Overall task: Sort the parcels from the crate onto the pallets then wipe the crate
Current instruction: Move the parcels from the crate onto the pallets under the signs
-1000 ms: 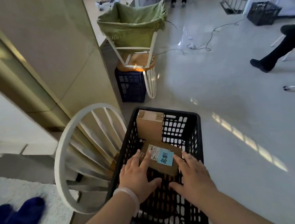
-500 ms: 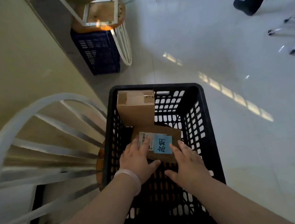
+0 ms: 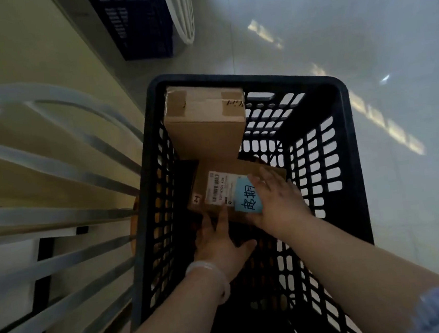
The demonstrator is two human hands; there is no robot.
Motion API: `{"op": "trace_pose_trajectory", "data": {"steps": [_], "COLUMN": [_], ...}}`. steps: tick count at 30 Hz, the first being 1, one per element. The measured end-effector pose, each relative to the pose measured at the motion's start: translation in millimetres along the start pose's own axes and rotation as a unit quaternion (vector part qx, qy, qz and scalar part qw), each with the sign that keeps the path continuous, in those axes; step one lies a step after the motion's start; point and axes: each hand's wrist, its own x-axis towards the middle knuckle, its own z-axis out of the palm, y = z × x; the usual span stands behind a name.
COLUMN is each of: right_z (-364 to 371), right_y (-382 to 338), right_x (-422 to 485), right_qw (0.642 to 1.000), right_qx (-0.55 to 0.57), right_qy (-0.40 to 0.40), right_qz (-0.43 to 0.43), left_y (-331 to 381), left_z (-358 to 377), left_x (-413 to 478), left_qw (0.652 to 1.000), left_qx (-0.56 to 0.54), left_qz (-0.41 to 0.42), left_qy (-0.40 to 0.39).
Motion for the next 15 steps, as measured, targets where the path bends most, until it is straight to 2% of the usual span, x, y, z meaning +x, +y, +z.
{"op": "trace_pose_trajectory", "data": {"steps": [2,7,15], "right_z": [-3.9,-3.3,40.0], "right_y": [3.0,12.6,8.1], "right_x": [14.7,38.9,-5.8], "right_qw": [1.000,1.000,0.996], "right_qx": [0.013,-0.010,0.079], "right_qy": [0.012,-0.027,0.011], "right_qz": [0.010,0.007,0.038], "left_y": [-4.3,-0.5,-33.9], "left_z": [3.6,13.3,17.3], "left_x": [7.4,12.3,21.6], "left_qw": [1.000,0.997,0.992], "left_qx": [-0.014,-0.071,-0.126], "left_qz": [0.012,-0.003,0.029], "left_qy": [-0.004,-0.007,-0.003]}}
